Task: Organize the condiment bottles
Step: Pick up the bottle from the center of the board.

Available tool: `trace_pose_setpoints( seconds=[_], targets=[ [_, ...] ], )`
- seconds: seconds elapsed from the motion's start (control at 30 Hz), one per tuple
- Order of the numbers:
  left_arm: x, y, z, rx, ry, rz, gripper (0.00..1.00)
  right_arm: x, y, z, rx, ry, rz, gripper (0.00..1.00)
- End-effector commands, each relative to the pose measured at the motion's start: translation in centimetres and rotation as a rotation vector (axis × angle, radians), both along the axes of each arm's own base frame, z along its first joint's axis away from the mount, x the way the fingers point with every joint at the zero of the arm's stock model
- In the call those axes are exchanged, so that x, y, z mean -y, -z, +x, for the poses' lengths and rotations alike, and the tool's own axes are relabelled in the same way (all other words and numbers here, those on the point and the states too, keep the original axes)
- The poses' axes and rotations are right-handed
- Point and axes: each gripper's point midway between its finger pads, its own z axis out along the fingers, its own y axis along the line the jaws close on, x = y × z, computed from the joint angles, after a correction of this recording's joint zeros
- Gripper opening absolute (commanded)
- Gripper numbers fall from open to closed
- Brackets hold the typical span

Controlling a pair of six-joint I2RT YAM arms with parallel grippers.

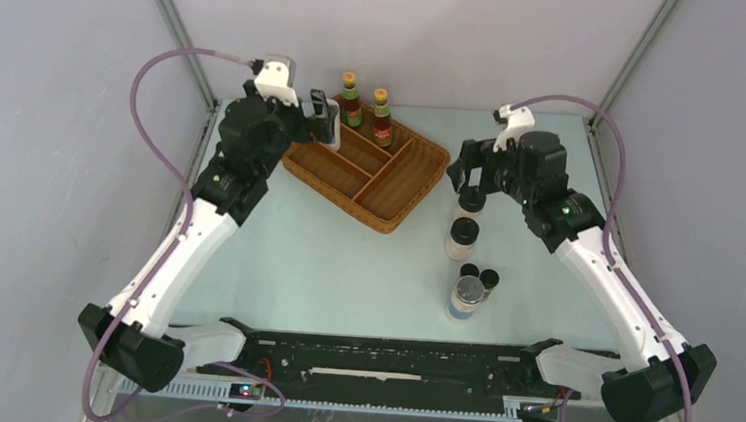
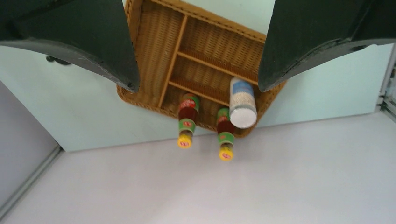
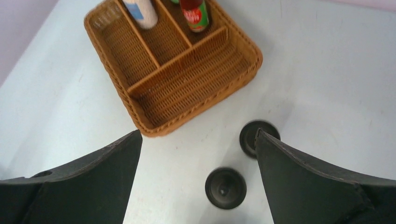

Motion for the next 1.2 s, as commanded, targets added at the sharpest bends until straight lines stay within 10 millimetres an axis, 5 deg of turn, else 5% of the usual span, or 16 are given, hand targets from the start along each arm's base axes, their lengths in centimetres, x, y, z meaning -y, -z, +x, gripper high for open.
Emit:
trace_pose_setpoints(
  seconds=[0.0,0.57,1.17],
  targets=[
    [0.1,0.2,-2.9,0.010,-0.023,-0.030,1.00,0.8,1.1,-2.8,-0.025,0.041,-0.004,1.00],
    [2.9,2.8,-11.1,-0.031,0.085,-0.069,1.00,2.0,5.3,-15.3,-0.169,0.096,-0.043,1.00],
    [3.4,3.2,-14.3,-0.026,0.156,-0.110,1.00,3.4,12.6,-19.9,-0.340,0.242,-0.122,1.00]
  ],
)
